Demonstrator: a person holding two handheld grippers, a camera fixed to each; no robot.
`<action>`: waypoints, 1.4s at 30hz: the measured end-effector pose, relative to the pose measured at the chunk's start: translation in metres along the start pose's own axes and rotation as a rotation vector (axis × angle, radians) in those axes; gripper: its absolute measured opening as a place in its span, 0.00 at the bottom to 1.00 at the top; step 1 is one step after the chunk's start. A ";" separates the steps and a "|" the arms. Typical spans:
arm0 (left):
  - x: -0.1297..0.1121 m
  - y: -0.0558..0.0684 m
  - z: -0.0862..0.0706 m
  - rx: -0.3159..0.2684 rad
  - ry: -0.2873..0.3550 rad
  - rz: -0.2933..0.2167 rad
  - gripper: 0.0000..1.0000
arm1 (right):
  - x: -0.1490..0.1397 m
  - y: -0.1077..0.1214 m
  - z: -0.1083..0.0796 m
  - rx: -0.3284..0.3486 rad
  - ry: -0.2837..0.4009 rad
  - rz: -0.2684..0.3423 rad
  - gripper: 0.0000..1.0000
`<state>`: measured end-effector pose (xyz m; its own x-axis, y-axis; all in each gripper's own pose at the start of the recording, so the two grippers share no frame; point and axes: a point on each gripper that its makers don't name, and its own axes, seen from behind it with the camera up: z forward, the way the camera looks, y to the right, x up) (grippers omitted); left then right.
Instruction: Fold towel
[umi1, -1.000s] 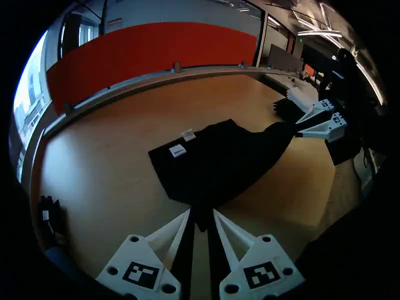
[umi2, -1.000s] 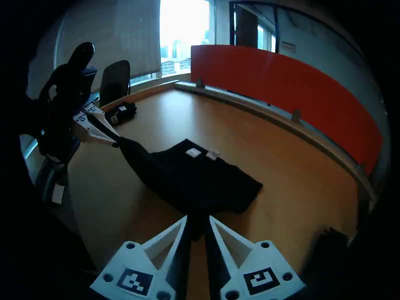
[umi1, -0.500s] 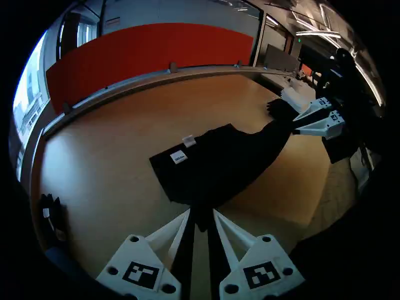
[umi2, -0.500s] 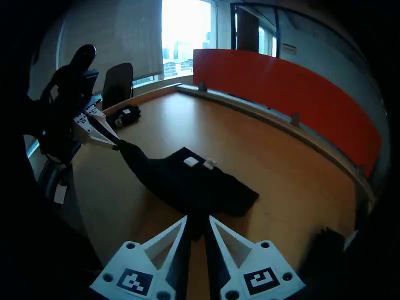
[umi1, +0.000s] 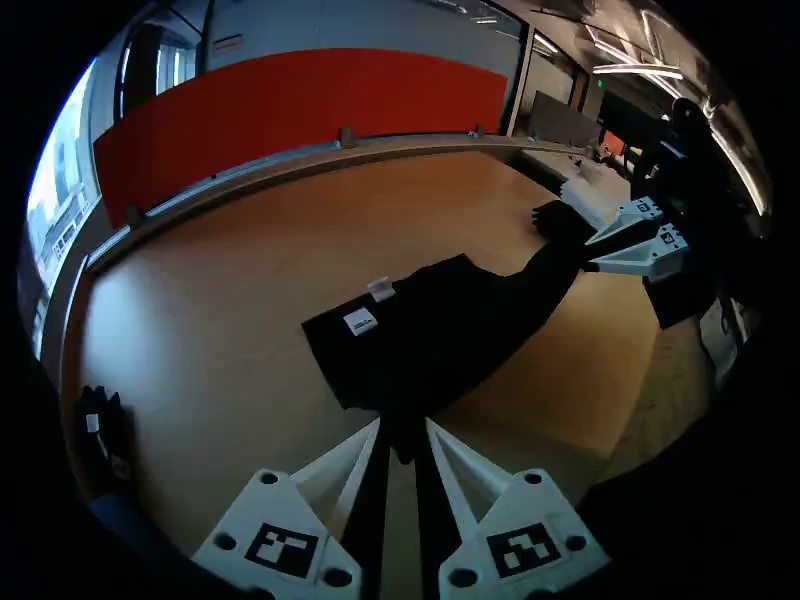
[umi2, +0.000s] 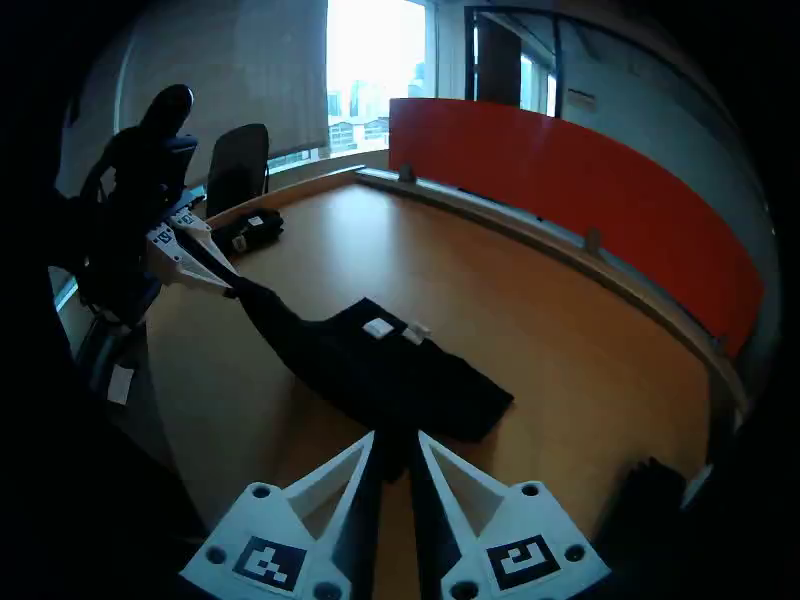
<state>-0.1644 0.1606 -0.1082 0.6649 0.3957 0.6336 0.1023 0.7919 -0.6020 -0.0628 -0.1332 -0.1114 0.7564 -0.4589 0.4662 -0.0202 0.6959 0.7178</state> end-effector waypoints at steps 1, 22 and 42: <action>0.002 0.000 -0.001 -0.003 0.001 -0.001 0.16 | 0.001 0.000 0.000 0.001 0.000 -0.002 0.16; 0.028 -0.021 0.022 0.023 0.016 -0.013 0.16 | 0.010 0.027 0.019 -0.023 -0.007 -0.026 0.16; 0.033 -0.055 0.091 0.040 -0.029 -0.017 0.16 | -0.006 0.072 0.078 -0.039 -0.067 0.004 0.16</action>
<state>-0.2155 0.1729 -0.0097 0.6414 0.3946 0.6579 0.0835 0.8165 -0.5712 -0.1197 -0.1233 -0.0223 0.7107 -0.4916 0.5033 0.0036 0.7179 0.6961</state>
